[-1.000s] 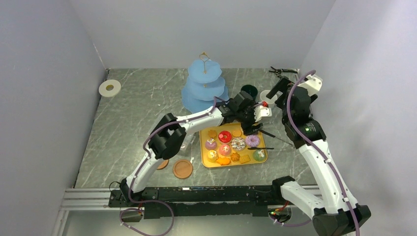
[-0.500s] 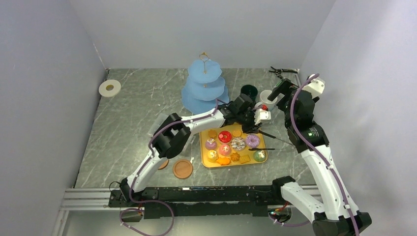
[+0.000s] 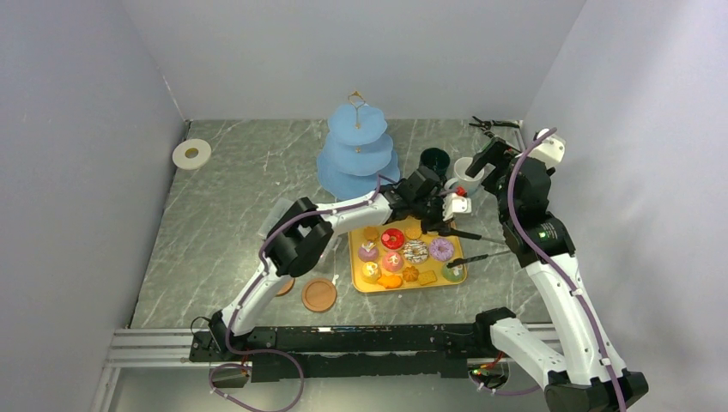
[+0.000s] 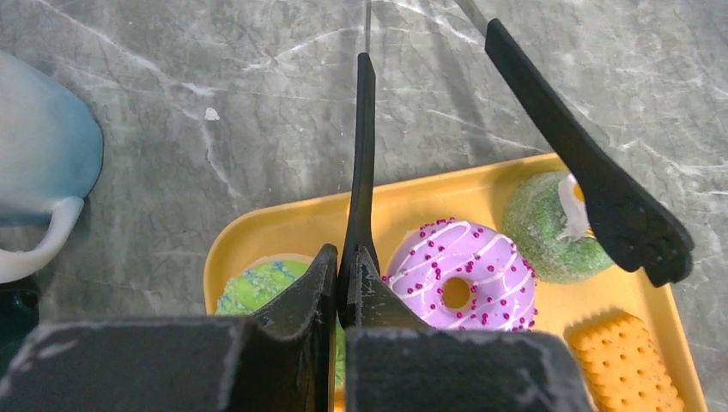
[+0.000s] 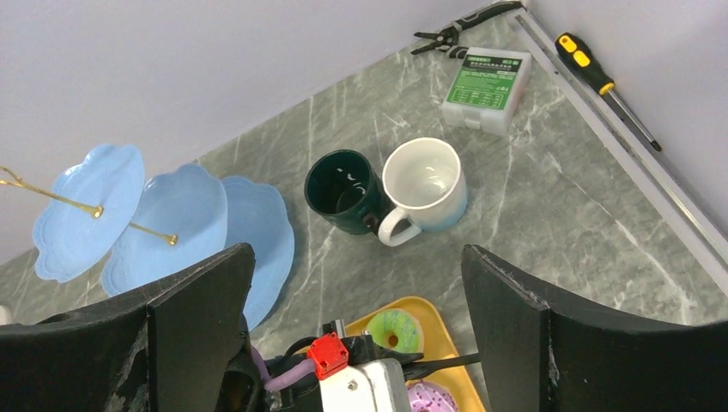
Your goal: Serve the afternoon tea
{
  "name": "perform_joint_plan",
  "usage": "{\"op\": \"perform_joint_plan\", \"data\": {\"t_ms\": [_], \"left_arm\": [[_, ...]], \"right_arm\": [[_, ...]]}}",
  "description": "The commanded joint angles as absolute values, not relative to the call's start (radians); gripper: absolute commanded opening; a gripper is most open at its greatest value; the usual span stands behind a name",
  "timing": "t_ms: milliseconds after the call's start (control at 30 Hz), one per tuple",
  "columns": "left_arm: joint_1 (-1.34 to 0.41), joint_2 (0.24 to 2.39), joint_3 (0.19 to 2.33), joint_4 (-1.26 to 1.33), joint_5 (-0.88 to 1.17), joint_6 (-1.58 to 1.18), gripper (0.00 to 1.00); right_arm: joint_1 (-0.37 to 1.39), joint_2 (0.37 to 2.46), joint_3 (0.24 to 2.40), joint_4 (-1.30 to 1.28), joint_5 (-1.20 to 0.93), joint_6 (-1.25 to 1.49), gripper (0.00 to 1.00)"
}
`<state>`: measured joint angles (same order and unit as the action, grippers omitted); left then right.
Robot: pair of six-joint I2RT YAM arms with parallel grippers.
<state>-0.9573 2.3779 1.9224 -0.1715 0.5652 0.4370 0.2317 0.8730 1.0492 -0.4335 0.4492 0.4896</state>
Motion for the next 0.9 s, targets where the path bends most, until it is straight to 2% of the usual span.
{"op": "perform_joint_plan", "data": {"t_ms": [0, 133, 367, 467, 667, 867], "left_arm": [[-0.959, 2.218, 1.901, -0.139, 0.551, 0.444, 0.03], [-0.943, 2.098, 1.859, -0.155, 0.527, 0.432, 0.03], [-0.835, 1.822, 1.766, -0.233, 0.519, 0.301, 0.03], [-0.756, 1.706, 1.71, -0.26, 0.524, 0.201, 0.03], [-0.612, 1.488, 1.552, -0.265, 0.533, 0.095, 0.03], [-0.444, 1.389, 1.534, -0.292, 0.611, -0.092, 0.03]], "right_arm": [[0.227, 0.874, 1.107, -0.41, 0.352, 0.46, 0.95], [0.227, 0.881, 1.167, -0.37, 0.134, 0.444, 0.98], [0.228, 0.896, 1.239, -0.189, -0.547, 0.431, 1.0], [0.227, 0.918, 1.239, -0.067, -0.764, 0.509, 1.0], [0.228, 0.965, 1.239, 0.234, -1.044, 0.69, 1.0], [0.229, 1.0, 1.174, 0.439, -1.199, 0.832, 1.0]]}}
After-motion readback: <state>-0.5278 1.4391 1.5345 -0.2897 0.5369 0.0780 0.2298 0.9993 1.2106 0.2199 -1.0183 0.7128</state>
